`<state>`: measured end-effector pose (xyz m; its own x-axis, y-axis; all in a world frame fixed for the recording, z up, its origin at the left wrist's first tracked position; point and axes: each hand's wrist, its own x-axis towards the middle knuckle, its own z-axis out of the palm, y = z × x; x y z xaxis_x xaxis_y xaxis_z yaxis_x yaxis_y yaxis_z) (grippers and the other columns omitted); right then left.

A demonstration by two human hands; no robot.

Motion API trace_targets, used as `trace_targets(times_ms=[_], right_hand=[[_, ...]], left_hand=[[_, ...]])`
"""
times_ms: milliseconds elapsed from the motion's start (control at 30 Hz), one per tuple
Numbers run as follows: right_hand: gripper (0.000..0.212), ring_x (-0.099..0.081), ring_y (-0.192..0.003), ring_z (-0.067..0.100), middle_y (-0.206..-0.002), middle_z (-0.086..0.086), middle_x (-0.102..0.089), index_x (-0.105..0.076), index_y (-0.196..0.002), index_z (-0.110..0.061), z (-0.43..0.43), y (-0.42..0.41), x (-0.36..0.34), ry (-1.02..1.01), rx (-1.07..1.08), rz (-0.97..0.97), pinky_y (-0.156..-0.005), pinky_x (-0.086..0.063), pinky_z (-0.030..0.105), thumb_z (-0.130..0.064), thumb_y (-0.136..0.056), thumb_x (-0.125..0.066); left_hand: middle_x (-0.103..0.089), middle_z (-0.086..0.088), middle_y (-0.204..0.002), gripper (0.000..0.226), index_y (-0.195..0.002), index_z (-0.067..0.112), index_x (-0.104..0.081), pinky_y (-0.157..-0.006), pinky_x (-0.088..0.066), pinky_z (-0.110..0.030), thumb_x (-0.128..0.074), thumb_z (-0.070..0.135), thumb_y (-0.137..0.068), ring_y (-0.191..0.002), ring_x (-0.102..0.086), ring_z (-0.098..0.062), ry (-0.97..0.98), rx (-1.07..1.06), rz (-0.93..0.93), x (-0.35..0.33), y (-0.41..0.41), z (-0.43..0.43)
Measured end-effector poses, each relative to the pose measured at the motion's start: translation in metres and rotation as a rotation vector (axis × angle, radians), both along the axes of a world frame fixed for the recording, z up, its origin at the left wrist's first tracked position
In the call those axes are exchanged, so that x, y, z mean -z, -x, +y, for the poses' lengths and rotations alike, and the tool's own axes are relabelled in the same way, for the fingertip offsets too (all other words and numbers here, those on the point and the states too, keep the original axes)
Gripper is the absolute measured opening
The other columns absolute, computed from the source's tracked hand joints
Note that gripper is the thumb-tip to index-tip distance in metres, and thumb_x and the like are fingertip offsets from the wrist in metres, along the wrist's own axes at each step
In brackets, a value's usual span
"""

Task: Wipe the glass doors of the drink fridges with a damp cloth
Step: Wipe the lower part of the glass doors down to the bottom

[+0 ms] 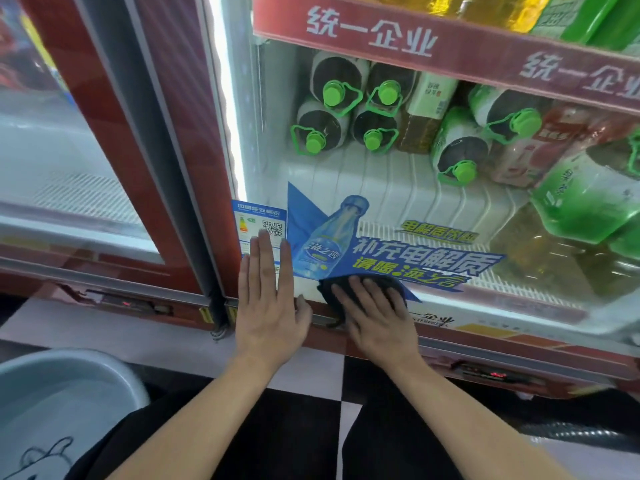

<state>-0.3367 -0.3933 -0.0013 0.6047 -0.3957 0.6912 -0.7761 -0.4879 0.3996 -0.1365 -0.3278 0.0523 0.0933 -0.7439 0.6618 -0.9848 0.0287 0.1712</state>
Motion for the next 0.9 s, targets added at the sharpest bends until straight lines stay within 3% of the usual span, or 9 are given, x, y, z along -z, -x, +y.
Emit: trace_targets(times_ms=[100,200,367,567,733,900], right_hand=[[0.086,-0.018,-0.147,0.010,-0.167,-0.007,-0.004,-0.021,-0.157,-0.033,0.004,0.012,0.005,-0.068,-0.011,0.090,-0.123,-0.004,0.031,-0.029,-0.083,-0.065],[0.079,-0.020,-0.148,0.009,-0.167,-0.010,-0.006,-0.027,-0.156,-0.032,0.006,0.019,-0.010,-0.096,-0.044,0.096,-0.123,-0.008,0.029,-0.026,-0.086,-0.064],[0.067,-0.020,-0.151,0.013,-0.161,-0.001,-0.027,-0.033,-0.153,-0.030,-0.003,-0.002,-0.068,0.064,-0.037,-0.184,-0.124,-0.011,0.034,-0.032,-0.093,-0.061],[0.070,0.000,-0.154,0.019,-0.167,-0.001,0.006,-0.015,-0.158,-0.029,-0.008,-0.051,-0.103,0.112,0.045,-0.428,-0.125,-0.002,0.042,-0.034,-0.099,-0.052],[0.067,0.010,-0.154,0.025,-0.166,0.010,0.012,-0.006,-0.159,-0.024,-0.008,-0.088,-0.094,0.094,0.138,-0.567,-0.124,0.000,0.047,-0.035,-0.102,-0.039],[0.067,0.010,-0.154,0.026,-0.166,0.007,0.016,-0.005,-0.159,-0.023,-0.008,-0.106,-0.075,0.086,0.113,-0.554,-0.124,0.002,0.047,-0.036,-0.103,-0.037]], left_hand=[[-0.007,-0.027,-0.161,0.095,-0.155,0.000,-0.010,-0.123,-0.012,-0.051,-0.063,0.017,-0.078,-0.152,-0.005,-0.038,-0.035,0.019,-0.034,0.001,-0.007,-0.001],[-0.008,-0.027,-0.161,0.097,-0.155,0.001,-0.010,-0.121,-0.018,-0.055,-0.065,0.015,-0.077,-0.152,-0.006,-0.038,-0.043,0.042,-0.045,0.002,-0.011,-0.001],[-0.006,-0.027,-0.161,0.094,-0.155,-0.001,-0.011,-0.119,-0.020,-0.058,-0.064,0.014,-0.079,-0.151,-0.006,-0.039,-0.054,0.049,-0.035,0.002,-0.011,-0.001],[-0.008,-0.023,-0.163,0.095,-0.155,-0.002,-0.011,-0.120,-0.020,-0.056,-0.067,0.014,-0.079,-0.152,-0.010,-0.036,-0.039,0.092,-0.071,0.001,-0.025,0.003],[-0.012,-0.024,-0.162,0.085,-0.153,-0.004,-0.018,-0.119,-0.024,-0.055,-0.063,0.015,-0.083,-0.151,-0.014,-0.036,-0.039,0.062,-0.055,0.002,-0.054,0.012],[-0.005,-0.019,-0.164,0.088,-0.155,-0.001,-0.013,-0.121,-0.021,-0.052,-0.062,0.019,-0.084,-0.152,-0.010,-0.032,-0.104,0.031,-0.065,0.009,-0.074,0.013]])
